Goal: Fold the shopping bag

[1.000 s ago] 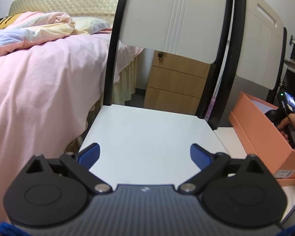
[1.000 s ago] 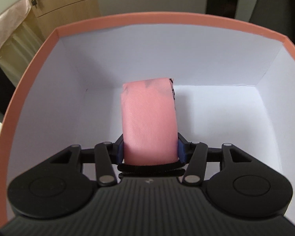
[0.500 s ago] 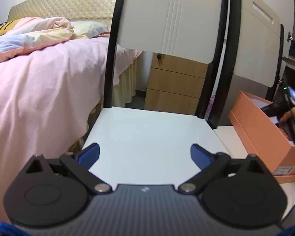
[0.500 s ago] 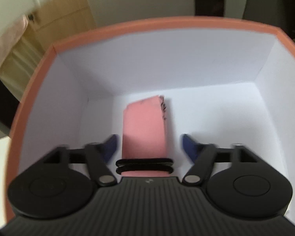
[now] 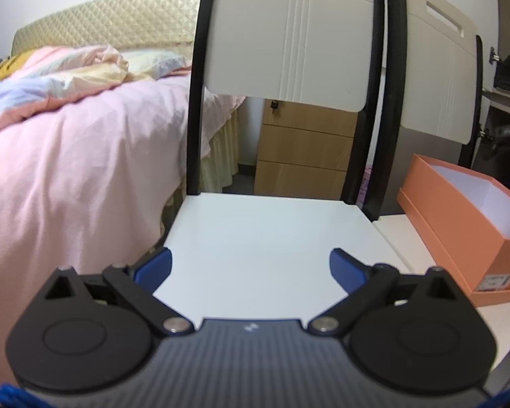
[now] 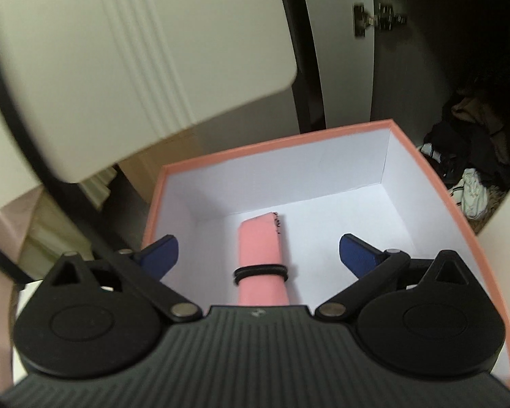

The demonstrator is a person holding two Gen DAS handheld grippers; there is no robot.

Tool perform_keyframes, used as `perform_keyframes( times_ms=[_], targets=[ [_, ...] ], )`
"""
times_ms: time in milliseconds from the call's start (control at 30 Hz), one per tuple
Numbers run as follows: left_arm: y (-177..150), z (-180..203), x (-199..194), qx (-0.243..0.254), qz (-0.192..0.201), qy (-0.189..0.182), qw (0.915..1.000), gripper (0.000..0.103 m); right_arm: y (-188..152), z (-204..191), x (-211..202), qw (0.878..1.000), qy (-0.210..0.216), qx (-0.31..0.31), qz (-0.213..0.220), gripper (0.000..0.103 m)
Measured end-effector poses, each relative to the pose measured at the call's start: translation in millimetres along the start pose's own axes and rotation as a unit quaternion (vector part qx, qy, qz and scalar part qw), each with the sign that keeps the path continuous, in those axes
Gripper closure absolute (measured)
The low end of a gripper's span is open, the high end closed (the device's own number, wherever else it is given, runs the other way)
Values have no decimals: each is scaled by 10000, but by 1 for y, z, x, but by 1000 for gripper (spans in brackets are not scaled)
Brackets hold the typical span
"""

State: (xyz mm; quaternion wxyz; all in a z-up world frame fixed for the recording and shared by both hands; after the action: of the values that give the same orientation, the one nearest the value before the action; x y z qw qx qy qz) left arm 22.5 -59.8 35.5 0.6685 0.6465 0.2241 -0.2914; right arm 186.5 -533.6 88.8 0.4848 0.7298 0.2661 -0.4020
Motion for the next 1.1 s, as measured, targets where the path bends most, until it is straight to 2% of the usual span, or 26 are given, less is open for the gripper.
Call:
perform_keyframes(
  times_ms=[133, 233, 367, 500, 833, 933, 1100],
  targets=[
    [-6, 7, -10, 266, -5, -77, 9996, 1, -31, -16, -49, 9992, 279, -224, 187, 0],
    [-10, 7, -20, 382, 103, -124, 9991, 0, -69, -41, -96, 9964, 547, -503, 416, 0],
    [-11, 2, -28, 273, 118, -294, 9991, 0, -107, -76, -139, 9898, 907, -860, 679, 0],
    [-16, 1, -42, 401, 301, -318, 9982, 0, -150, -113, -165, 9797, 1209, -1275, 963, 0],
    [-26, -13, -68, 45, 622, -288, 9976, 0, -258, -161, -177, 9526, 1745, -1758, 1769, 0],
    [-28, -12, -73, 34, 697, -206, 9973, 0, -279, -169, -169, 9465, 1735, -1868, 1979, 0],
    [-30, -9, -77, 110, 829, -5, 9965, 0, -304, -171, -162, 9430, 1793, -1797, 2151, 0]
  ],
)
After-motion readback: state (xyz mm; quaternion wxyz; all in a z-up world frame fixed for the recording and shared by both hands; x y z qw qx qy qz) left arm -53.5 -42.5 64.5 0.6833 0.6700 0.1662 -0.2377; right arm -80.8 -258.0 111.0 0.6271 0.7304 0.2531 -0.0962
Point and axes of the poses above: each gripper's, at about its wrist camera, not at the fingertips, and x roughly the way its jaws point, z to its right, y to its top, the point moved 1 cm from there along x, roughly the way its jaws point, and after that the axes turned 12 degrees about -z, right-handed, at the moved point
